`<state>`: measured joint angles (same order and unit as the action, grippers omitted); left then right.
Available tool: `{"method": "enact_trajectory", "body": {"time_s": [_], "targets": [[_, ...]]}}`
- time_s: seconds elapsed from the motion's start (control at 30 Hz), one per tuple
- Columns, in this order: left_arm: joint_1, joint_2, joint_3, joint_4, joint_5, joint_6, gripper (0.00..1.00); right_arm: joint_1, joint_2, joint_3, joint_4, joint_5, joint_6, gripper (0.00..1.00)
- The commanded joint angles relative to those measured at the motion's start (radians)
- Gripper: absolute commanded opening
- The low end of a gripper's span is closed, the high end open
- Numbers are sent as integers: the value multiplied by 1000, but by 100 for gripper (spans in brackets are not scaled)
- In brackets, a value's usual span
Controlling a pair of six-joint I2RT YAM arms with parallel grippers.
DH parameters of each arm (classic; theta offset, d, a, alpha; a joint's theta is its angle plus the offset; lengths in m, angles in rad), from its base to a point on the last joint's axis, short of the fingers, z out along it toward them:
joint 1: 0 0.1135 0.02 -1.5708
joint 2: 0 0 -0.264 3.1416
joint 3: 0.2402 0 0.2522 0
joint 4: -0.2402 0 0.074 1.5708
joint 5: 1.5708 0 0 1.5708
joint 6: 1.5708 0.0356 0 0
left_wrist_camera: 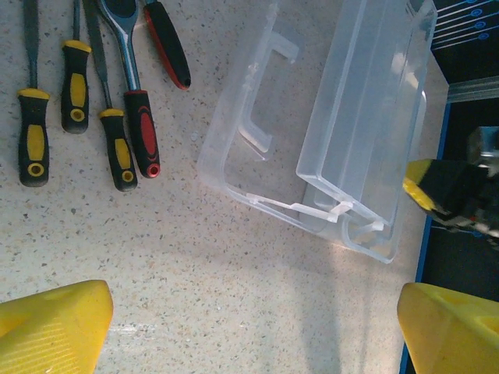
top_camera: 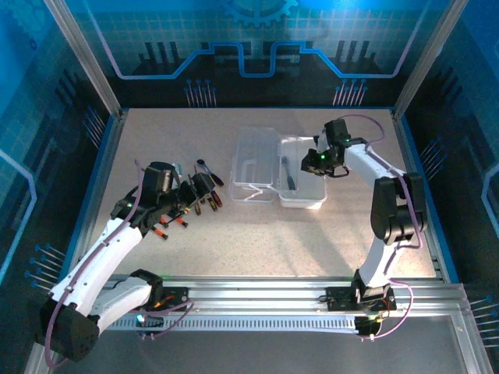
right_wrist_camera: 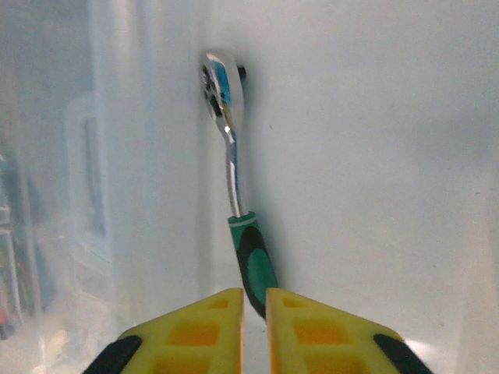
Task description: Pack the tool kit
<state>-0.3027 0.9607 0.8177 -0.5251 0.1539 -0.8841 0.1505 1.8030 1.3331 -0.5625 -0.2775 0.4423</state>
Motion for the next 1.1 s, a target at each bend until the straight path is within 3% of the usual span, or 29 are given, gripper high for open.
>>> {"method": "enact_trajectory", "body": {"time_s": [0.0, 0.17, 0.33, 0.4, 0.57, 0.63, 0.73, 0.87, 1.0, 1.07], "targets": [[8, -16, 23, -30, -41, 10, 93, 11, -62, 38, -115, 93, -15, 11], [12, 61, 46, -30, -93, 35, 85, 14, -180, -12, -156, 215, -1, 7], [31, 180, 134, -110, -116, 108, 80, 36, -330, -98, -138, 268, 71, 10], [40, 210, 159, -124, -125, 144, 77, 70, -392, -128, -143, 301, 77, 17], [82, 218, 138, -98, -131, 121, 76, 133, -532, -225, -153, 326, 82, 48], [101, 202, 117, -89, -110, 100, 76, 138, -570, -247, -152, 306, 59, 50], [103, 187, 87, -123, -134, 71, 76, 136, -617, -293, -129, 285, 22, 49], [102, 238, 87, -149, -95, 54, 64, 134, -640, -350, -65, 225, 37, 31], [99, 382, 210, -164, -105, 86, 57, 135, -646, -380, -7, 168, 58, 13], [99, 479, 304, -179, -112, 112, 54, 135, -638, -376, -1, 143, 61, 11]]}}
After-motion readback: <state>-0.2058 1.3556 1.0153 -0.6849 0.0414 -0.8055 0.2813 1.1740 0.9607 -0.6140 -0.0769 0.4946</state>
